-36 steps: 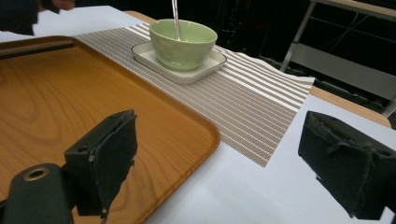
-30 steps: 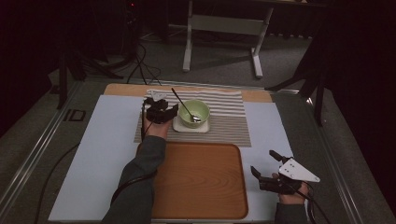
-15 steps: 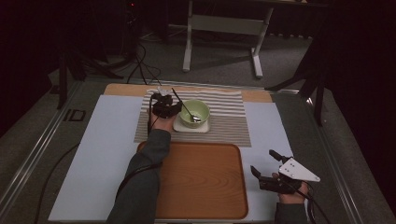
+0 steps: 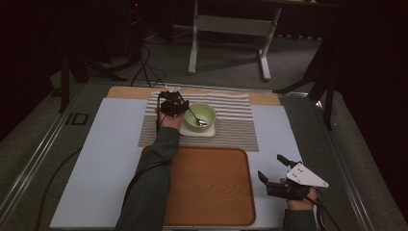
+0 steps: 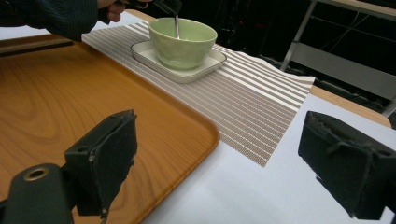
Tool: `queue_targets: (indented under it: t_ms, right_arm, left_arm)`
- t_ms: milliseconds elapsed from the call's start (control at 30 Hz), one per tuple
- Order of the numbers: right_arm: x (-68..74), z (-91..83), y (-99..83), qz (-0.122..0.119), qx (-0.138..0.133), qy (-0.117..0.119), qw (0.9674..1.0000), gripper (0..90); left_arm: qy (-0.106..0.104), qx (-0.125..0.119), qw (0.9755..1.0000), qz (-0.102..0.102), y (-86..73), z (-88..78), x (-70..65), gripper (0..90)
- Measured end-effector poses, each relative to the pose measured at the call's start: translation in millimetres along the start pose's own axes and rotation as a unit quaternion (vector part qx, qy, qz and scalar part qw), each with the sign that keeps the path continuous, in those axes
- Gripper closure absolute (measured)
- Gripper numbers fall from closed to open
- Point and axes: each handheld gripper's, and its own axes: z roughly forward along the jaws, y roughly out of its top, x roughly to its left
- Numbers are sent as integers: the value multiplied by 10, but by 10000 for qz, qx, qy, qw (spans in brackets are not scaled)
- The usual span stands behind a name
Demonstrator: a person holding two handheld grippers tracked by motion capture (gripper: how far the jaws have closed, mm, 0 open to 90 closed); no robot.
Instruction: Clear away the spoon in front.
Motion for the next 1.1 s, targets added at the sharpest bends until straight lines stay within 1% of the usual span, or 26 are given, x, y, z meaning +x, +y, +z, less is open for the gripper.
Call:
queue_targets:
  t_ms: [67,200,233,267,367,433,500,533,567,667,733,800,867,900,933,967,1000,1033,1100]
  right_arm:
    - [-1,0,0,1,-3,1,10000,112]
    - [1,3,1,-3,-1,13,10000,112]
    - [2,3,1,-5,0,13,10000,112]
    - [2,1,2,-9,1,13,10000,112]
    - [2,0,2,-6,1,10,10000,112]
    - [2,0,2,-8,-2,11,10000,112]
    - [2,0,1,-1,-7,11,10000,112]
    - [0,1,1,0,-5,7,10000,112]
    - [-1,2,1,-2,-3,11,10000,112]
    - [-1,3,1,-4,-1,13,10000,112]
    - [-2,2,2,0,-10,15,10000,112]
    - [-3,0,2,3,-13,15,10000,112]
    - [-4,0,2,3,-9,18,10000,112]
    - [-4,0,2,3,-9,18,10000,112]
    - [-6,1,2,5,-9,19,10000,112]
    - [-10,3,2,0,0,18,10000,112]
    - [-10,3,2,3,-1,17,10000,112]
    - [-12,3,2,2,-2,19,10000,112]
    - [-12,2,1,4,-7,15,10000,112]
  left_arm:
    - [-40,-9,10000,27,0,-7,-1,687]
    - [-86,-57,9999,10,1,-33,-13,743]
    - [-72,-41,10000,54,-3,-40,-17,787]
    - [-85,-51,9999,68,-7,-43,-21,809]
    - [-100,-29,9999,86,-17,-38,-18,842]
    - [-131,-18,9999,39,-19,-26,-8,823]
    - [-192,-68,9998,-36,-20,-27,-1,762]
    - [-268,-96,9996,-61,-17,-24,-4,740]
    - [-314,-103,9994,-50,-12,-18,-11,713]
    - [-350,-112,9993,-59,-1,10,-31,618]
    - [-316,-118,9994,-101,14,36,-37,592]
    - [-287,-104,9995,-108,35,59,-40,587]
    - [-211,-76,9997,-93,53,76,-43,596]
    - [-211,-76,9997,-93,53,76,-43,613]
    - [-165,-20,9998,-62,71,103,-47,613]
    - [-141,-2,9999,-49,76,108,-46,646]
    - [-135,-7,9999,-74,77,110,-41,671]
    - [-130,12,9999,-83,76,116,-32,676]
    - [-214,10,9997,-107,67,126,-13,681]
